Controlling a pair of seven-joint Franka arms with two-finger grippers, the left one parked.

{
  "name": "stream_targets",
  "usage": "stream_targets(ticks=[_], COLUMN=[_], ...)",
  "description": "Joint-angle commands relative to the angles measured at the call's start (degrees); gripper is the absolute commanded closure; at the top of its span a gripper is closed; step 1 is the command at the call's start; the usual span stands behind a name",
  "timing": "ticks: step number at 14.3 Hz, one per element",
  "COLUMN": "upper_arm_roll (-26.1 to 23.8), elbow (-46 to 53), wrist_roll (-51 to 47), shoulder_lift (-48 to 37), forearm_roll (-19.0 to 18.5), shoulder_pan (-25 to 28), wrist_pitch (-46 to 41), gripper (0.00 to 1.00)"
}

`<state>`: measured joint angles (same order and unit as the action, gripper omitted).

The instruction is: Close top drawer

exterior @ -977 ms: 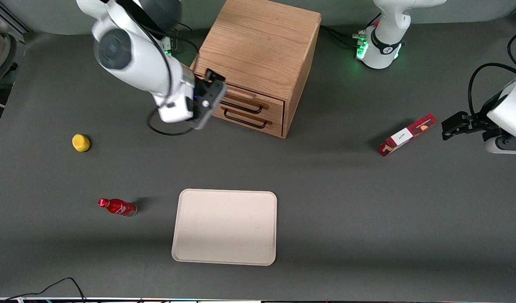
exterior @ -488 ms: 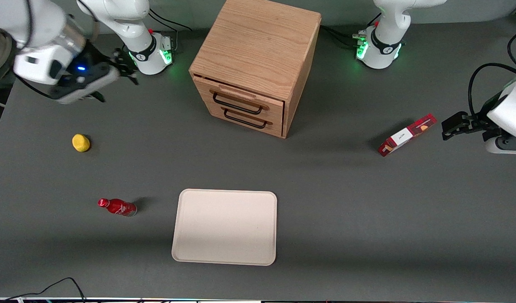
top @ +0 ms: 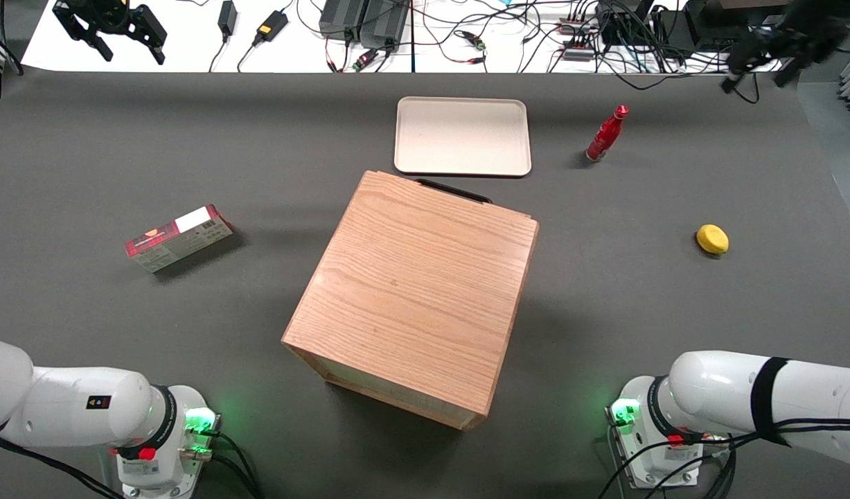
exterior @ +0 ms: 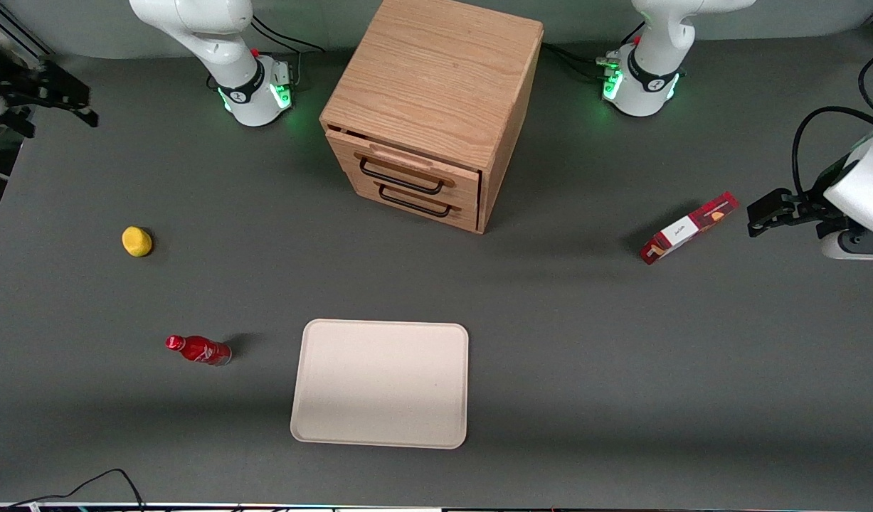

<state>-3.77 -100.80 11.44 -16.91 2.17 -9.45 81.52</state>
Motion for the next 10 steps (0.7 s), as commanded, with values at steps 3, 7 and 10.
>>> stream_targets(ticks=[3, 7, 10], upper_arm_roll=[-0.2, -2.2, -3.2], elbow=[-7.1, -1.4, 0.5], wrist_roll=[-6.4, -6.9, -7.0], shoulder_lift=[-1.9, 5.3, 7.1], forearm_roll=[0.5, -0.6, -1.0], shoulder_pan=[1.0, 1.2, 1.2], wrist_pitch=[7.2, 6.5, 6.5], gripper=[0.0, 0.0, 0.0])
